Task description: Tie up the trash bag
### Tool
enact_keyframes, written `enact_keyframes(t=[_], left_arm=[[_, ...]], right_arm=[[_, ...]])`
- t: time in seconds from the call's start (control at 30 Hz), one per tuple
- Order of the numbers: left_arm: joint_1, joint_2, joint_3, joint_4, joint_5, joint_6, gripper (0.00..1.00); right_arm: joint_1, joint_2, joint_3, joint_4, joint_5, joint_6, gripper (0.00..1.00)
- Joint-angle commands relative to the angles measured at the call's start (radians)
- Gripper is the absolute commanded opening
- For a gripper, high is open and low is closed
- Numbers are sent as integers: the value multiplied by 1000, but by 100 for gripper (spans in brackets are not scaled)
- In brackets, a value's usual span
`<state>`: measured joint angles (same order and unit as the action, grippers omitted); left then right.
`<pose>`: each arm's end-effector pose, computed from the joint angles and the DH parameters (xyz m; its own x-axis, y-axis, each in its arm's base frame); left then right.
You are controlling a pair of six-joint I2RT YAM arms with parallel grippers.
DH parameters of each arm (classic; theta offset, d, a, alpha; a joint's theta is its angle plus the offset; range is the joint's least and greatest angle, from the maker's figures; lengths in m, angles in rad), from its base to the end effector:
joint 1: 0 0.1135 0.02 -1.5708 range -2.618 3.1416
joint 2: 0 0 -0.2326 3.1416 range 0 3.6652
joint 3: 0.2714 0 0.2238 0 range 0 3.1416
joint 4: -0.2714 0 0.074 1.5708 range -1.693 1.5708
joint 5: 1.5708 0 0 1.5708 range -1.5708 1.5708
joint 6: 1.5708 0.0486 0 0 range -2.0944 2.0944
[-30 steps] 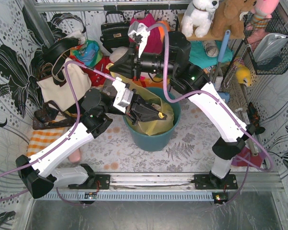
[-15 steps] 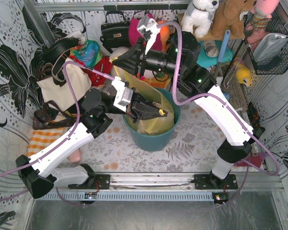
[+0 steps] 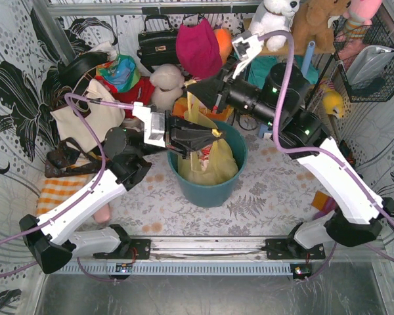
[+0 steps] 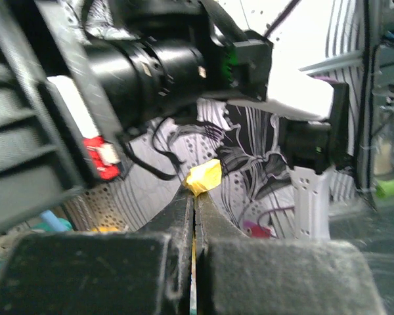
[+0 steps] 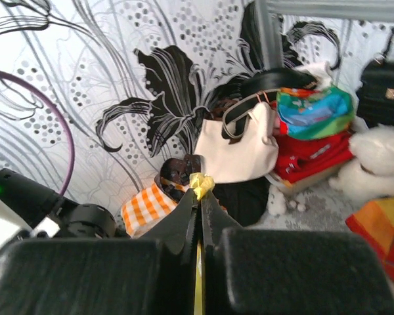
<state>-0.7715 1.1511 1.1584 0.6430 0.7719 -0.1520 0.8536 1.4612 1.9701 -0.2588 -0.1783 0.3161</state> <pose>0.1391 -0.1826 0.4534 0.2931 -0.4364 -0.8507 0.9529 0.0613 0.2969 0.1721 0.2104 0.5323 -0.1111 0.3381 -0.9345 -0.8629 0.4337 0.2595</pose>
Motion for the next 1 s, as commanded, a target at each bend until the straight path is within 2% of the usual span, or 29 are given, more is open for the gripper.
enact_keyframes(t=[0.0, 0.4, 0.5, 0.63, 0.8, 0.97], left_arm=[[-2, 0, -28, 195, -156, -38, 0], [-2, -13, -78, 231, -320, -34, 0], [-2, -25, -94, 229, -357, -26, 0], [-2, -26, -93, 207, -375, -14, 0], [-2, -28, -101, 200, -353, -15, 0], [-2, -41, -105, 178, -283, -18, 0]], right_arm=[[5, -100, -95, 48, 148, 94, 0], [4, -384, -520, 235, 362, 239, 0], [5, -454, -632, 344, 359, 261, 0], [5, -510, -759, 502, 262, 280, 0], [5, -517, -812, 547, 188, 311, 0], [5, -519, -784, 514, 196, 241, 0]])
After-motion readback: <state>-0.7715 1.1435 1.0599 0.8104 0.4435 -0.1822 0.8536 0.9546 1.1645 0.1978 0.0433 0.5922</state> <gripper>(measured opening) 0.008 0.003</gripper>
